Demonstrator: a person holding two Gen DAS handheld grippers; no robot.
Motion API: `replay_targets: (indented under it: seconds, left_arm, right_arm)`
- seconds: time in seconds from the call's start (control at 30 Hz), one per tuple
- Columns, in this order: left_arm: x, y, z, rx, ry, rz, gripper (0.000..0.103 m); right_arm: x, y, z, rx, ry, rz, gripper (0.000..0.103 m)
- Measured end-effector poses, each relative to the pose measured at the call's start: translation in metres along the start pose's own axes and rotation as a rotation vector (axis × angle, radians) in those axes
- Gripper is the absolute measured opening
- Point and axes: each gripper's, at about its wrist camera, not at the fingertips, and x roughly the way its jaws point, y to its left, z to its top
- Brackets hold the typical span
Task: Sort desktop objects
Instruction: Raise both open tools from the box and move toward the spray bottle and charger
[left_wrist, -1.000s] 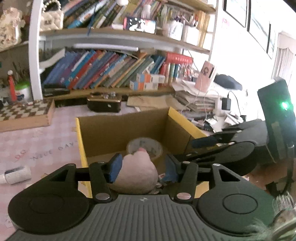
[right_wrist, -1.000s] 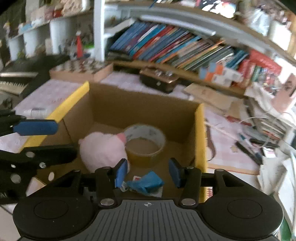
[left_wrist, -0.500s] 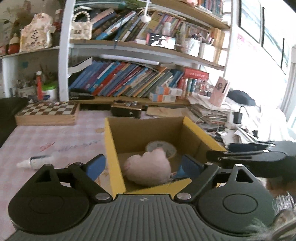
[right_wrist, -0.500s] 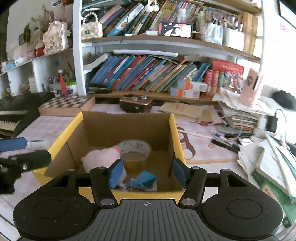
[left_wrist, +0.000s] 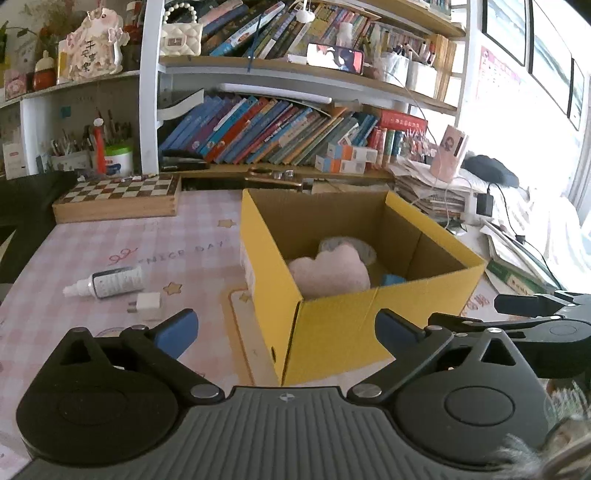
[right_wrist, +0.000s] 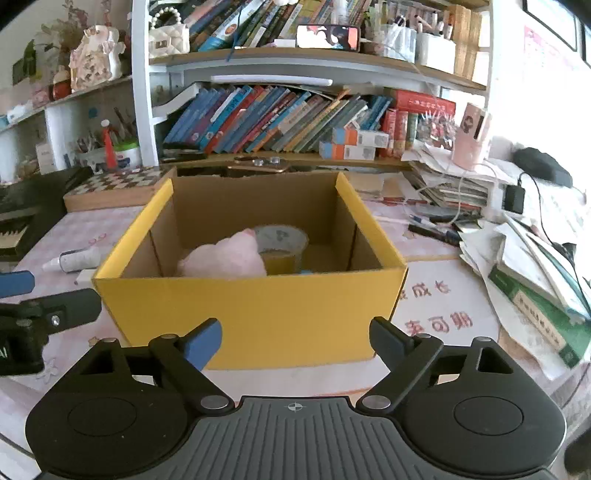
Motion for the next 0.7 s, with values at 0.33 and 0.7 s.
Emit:
replay_targets:
  seconds: [0.33,0.7]
  left_arm:
    - [-0.023,0.029,-0.022,0.004,0.037,-0.017,0.103]
    - [-0.059,0.066,-0.042,0.014,0.068,-0.019,0.103]
  right_arm:
    - [-0.021,0.034,-0.023,0.034,0.053,-0.034,0.091]
    - [-0.051,0.081,-0.049,0.041,0.083,-0.025,0.095]
